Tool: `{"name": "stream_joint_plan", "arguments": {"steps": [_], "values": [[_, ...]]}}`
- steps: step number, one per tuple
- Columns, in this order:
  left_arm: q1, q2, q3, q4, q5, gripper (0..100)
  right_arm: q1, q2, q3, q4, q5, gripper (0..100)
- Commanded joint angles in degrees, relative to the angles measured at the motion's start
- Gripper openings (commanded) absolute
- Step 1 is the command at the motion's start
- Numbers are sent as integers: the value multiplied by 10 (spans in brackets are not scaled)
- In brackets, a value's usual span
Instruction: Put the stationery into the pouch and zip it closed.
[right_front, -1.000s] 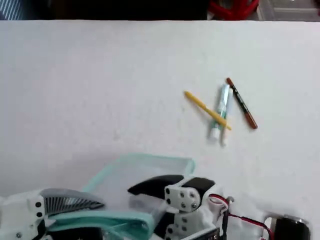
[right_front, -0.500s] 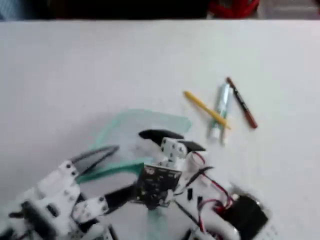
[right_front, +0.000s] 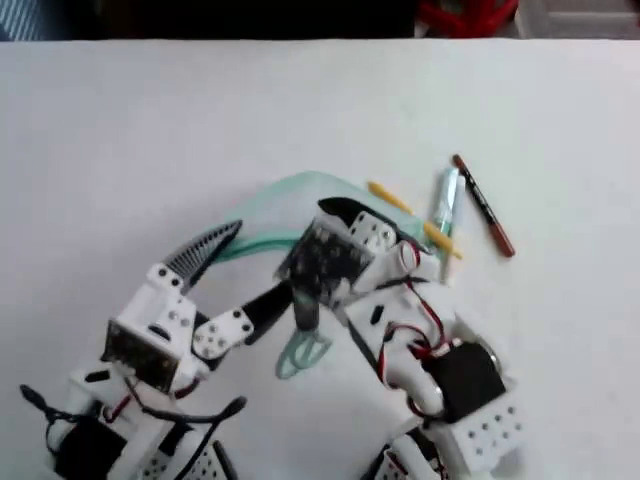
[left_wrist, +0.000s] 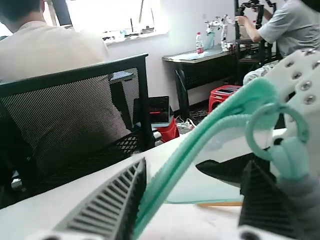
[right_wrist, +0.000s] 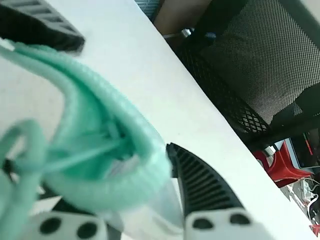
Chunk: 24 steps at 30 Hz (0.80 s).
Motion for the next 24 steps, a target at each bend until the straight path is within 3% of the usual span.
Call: {"name": "stream_joint_plan", "arguments": {"steps": [1,7,15,18,24], "values": [[-56,-2,9,-19,18,298,69,22,-6,-74,-69,18],[-124,-2,24,-18,19,299,81,4,-6,-78,-106,18],[-124,-2,-3,-16,19,294,79,-2,75,-123,-121,18],[-84,-2,-59,16,27,294,75,-2,114,-153,-126,18],[64,15,-122,105,40,293,13,-17,84,-113,-178,18]]}}
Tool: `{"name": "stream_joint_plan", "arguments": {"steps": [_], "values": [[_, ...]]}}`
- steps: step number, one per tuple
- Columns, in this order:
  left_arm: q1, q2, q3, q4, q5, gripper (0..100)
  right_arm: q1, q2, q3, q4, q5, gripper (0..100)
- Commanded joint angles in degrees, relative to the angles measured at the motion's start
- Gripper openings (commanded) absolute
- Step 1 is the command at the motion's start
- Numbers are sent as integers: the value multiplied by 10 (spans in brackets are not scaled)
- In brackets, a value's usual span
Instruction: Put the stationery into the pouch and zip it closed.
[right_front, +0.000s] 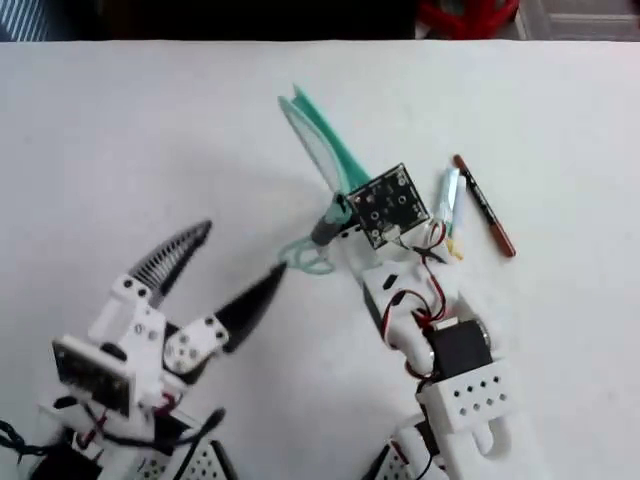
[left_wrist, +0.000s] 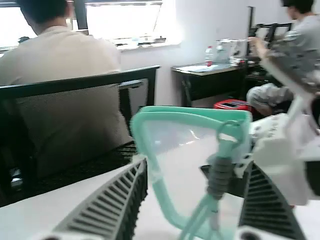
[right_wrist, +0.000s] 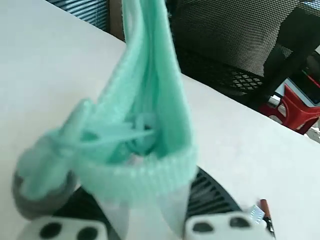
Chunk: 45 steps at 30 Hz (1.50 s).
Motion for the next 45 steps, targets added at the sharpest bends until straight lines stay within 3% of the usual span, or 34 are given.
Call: {"name": "stream_joint_plan", "arguments": {"steps": [1,7,17,22,25,31,34,40,45], "values": [[58,37,-25,18,7,293,-44,-34,-44,30,-11,18],[43,100,9,-25,11,293,-92,-95,-55,79,-12,18],[47,100,13,-25,10,293,-161,-103,-56,136,-15,18],[42,100,48,-24,3,293,-160,-104,-58,141,-10,18],[37,98,48,6,-28,293,-142,-104,-58,140,-10,18],[36,-2,-33,165,-69,293,-86,-99,-54,112,13,18],[36,-2,-61,190,-71,293,-87,-103,-38,95,15,18],[36,5,-47,166,-71,243,-87,-103,-9,83,17,18],[41,5,56,76,-68,244,-95,-104,-11,87,13,18]]}}
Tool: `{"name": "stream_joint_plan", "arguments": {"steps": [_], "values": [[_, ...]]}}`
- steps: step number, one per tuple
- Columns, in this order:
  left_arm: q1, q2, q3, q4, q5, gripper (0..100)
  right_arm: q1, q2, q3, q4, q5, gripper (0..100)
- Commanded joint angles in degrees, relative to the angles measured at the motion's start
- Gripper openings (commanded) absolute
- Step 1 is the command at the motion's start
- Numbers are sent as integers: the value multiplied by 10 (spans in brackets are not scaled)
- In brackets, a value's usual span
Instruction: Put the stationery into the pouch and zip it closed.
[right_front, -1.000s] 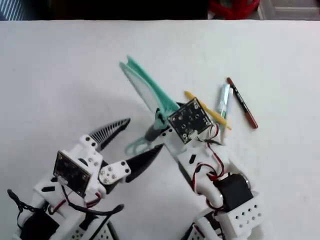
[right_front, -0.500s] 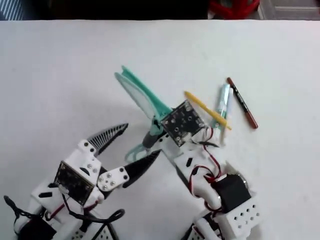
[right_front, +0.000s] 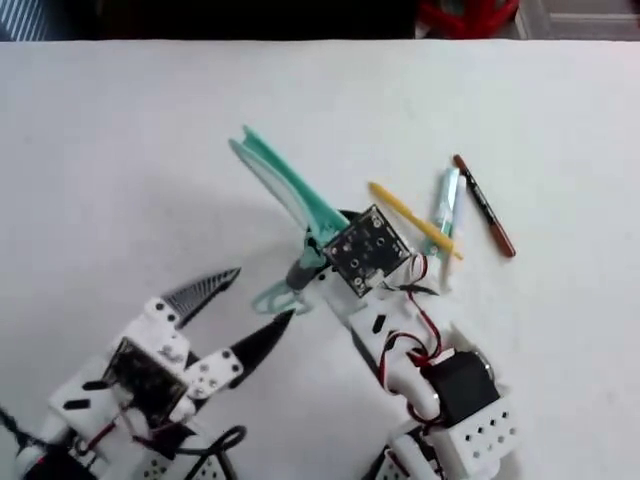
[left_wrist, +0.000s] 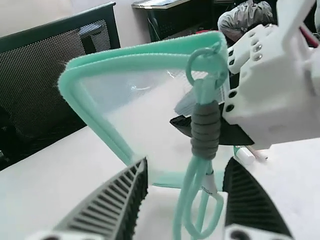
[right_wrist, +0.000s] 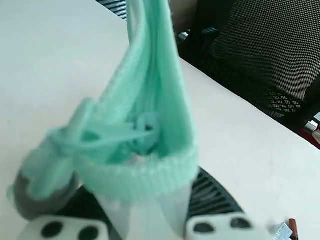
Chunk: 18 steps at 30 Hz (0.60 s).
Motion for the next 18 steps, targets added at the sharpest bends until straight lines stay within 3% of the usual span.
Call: {"name": "stream_joint_plan", "arguments": {"steps": [1,14,18], "values": [[1,4,63,-78,-2,244,-9,-11,-10,-9,1,18],[65,7,67,-107,1,233,-48,-11,-10,6,2,18],[70,4,66,-108,-2,107,-52,-11,-7,12,5,18]]}}
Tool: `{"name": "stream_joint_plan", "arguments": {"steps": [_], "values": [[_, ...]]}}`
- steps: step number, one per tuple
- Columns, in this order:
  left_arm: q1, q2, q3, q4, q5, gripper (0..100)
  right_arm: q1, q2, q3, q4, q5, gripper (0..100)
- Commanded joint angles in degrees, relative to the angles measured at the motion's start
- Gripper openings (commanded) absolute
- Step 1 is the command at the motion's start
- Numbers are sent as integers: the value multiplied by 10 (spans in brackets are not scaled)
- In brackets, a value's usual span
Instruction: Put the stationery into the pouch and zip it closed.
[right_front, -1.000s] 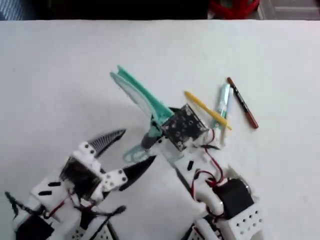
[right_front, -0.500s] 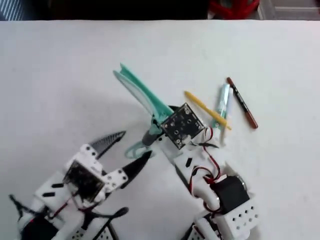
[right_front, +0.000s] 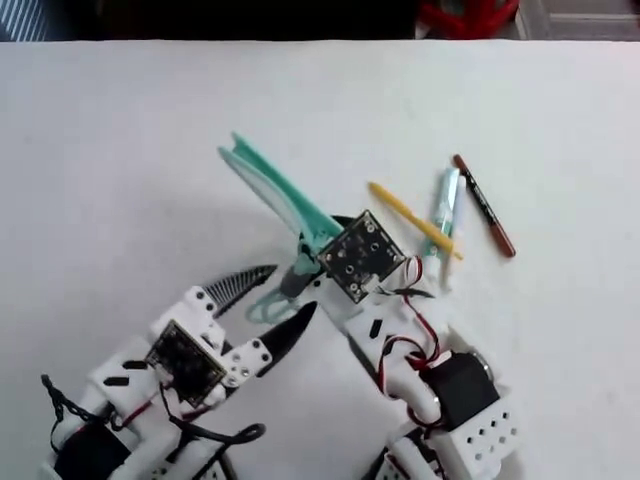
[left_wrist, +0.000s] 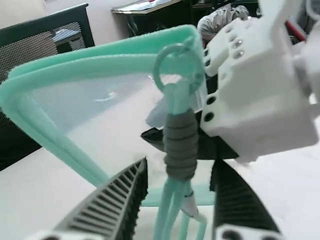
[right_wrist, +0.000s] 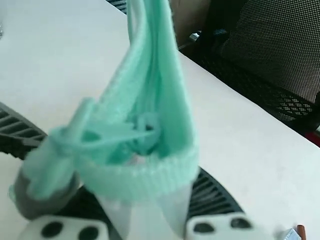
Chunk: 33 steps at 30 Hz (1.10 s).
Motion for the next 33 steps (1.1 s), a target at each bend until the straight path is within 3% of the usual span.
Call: {"name": "stream_joint_plan", "arguments": {"steps": [1,4,15,23,26,33], "values": [[10,3,-12,-22,-6,70,-22,-8,-5,2,6,18],[11,3,-20,-26,-51,23,-22,-8,-4,10,6,18],[-6,3,-86,-26,-48,23,-18,-8,37,15,77,18],[-156,5,-79,-100,-48,23,9,-21,48,17,73,18],[-210,5,-33,-164,-48,23,8,-64,49,28,28,18],[-293,6,64,-255,-47,23,14,-206,85,99,15,18]]}}
